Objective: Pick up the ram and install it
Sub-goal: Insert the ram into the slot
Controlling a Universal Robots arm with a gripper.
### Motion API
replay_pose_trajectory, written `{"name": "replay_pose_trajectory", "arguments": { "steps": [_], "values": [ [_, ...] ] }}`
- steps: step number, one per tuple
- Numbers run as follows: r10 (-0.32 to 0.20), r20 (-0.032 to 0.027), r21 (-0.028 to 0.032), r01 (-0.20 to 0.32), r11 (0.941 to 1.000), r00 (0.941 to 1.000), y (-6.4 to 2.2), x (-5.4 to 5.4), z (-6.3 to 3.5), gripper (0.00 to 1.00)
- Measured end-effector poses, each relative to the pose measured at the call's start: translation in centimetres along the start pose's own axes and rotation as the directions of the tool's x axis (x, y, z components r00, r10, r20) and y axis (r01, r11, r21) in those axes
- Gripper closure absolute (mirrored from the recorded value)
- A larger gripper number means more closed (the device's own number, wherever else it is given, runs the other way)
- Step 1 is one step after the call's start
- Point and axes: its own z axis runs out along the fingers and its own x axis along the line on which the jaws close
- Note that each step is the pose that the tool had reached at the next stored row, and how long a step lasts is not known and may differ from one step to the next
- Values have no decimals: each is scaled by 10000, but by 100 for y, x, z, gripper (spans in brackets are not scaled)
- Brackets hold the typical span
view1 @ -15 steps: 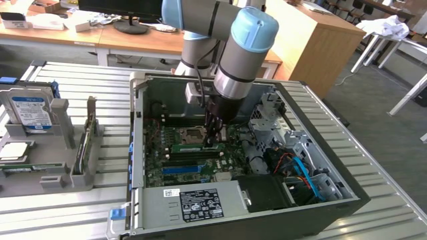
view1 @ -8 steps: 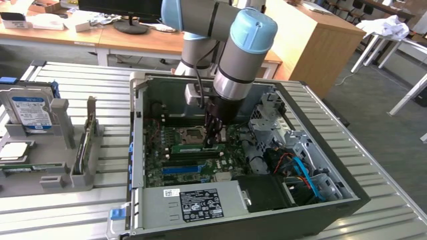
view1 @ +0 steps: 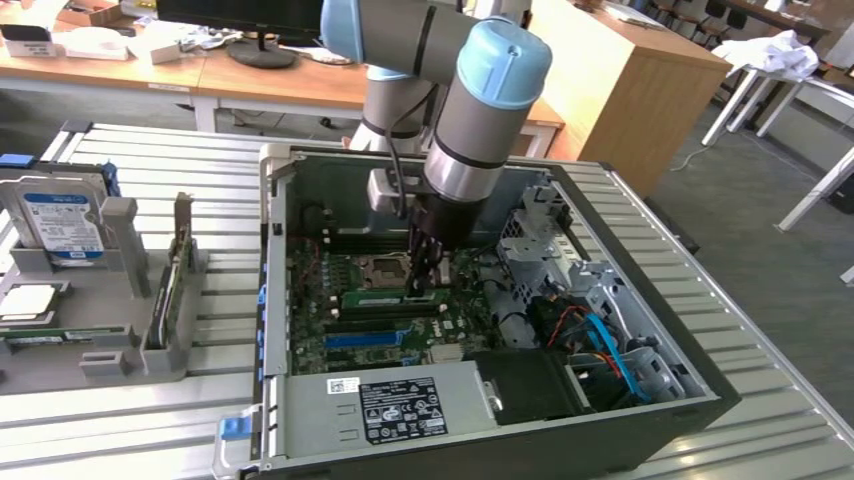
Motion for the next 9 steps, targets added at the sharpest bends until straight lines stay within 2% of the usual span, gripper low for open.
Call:
{"name": "replay_pose_trajectory", "arguments": {
  "steps": [9],
  "values": [
    [-2,1,72,2,10000,10000,4,0,21,88]
  ]
}}
